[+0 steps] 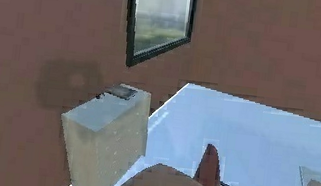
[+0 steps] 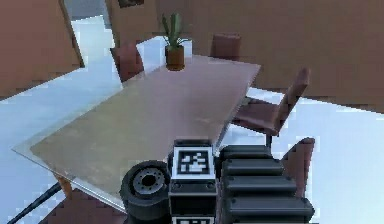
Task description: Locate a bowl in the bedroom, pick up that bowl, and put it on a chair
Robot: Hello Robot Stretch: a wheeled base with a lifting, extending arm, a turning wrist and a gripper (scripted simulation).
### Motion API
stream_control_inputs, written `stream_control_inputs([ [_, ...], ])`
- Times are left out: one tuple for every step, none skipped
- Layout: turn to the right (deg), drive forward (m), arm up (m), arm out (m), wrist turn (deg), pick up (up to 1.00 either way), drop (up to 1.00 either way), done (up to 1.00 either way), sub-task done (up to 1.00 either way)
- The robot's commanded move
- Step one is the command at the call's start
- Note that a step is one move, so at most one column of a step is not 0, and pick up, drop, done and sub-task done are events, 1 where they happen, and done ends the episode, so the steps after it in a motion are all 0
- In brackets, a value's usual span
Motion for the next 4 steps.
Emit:
stream_control_inputs([
  [45.0,0.0,0.0,0.0,0.0,0.0,0.0,0.0,0.0],
  [27.0,0.0,0.0,0.0,0.0,0.0,0.0,0.0,0.0],
  [-45.0,0.0,0.0,0.0,0.0,0.0,0.0,0.0,0.0],
  [-21.0,0.0,0.0,0.0,0.0,0.0,0.0,0.0,0.0],
])
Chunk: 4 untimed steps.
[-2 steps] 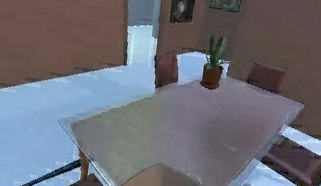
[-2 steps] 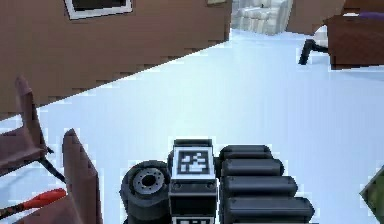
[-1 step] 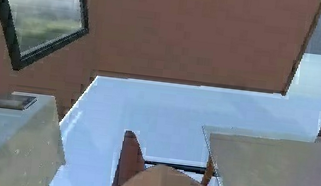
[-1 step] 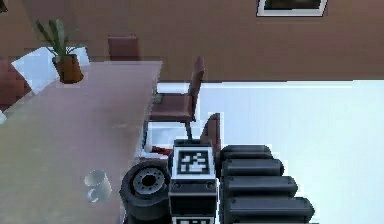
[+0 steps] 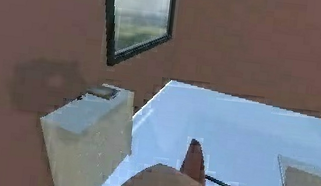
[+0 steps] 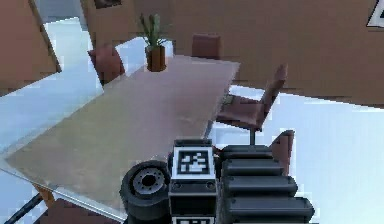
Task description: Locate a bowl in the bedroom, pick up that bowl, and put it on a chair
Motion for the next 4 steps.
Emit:
stream_control_inputs([
  [45.0,0.0,0.0,0.0,0.0,0.0,0.0,0.0,0.0],
  [21.0,0.0,0.0,0.0,0.0,0.0,0.0,0.0,0.0],
  [-45.0,0.0,0.0,0.0,0.0,0.0,0.0,0.0,0.0],
  [0.0,0.2,0.0,0.0,0.0,0.0,0.0,0.0,0.0],
])
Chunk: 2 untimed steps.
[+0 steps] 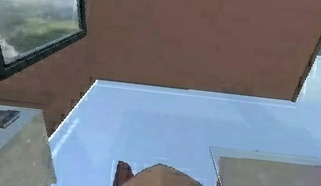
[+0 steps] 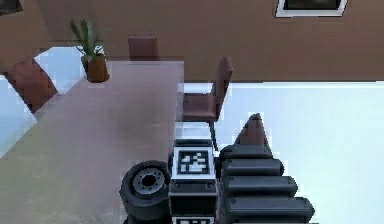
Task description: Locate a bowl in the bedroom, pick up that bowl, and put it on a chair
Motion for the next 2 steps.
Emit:
stream_control_inputs([
  [33.0,0.0,0.0,0.0,0.0,0.0,0.0,0.0,0.0],
  [-27.0,0.0,0.0,0.0,0.0,0.0,0.0,0.0,0.0],
])
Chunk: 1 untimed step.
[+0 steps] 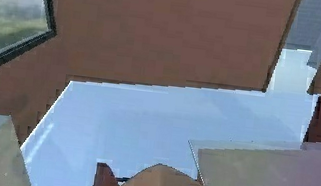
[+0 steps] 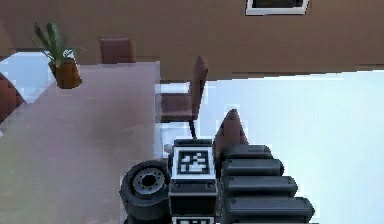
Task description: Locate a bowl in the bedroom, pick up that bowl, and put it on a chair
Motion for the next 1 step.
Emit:
stream_control_inputs([
  [18.0,0.0,0.0,0.0,0.0,0.0,0.0,0.0,0.0],
])
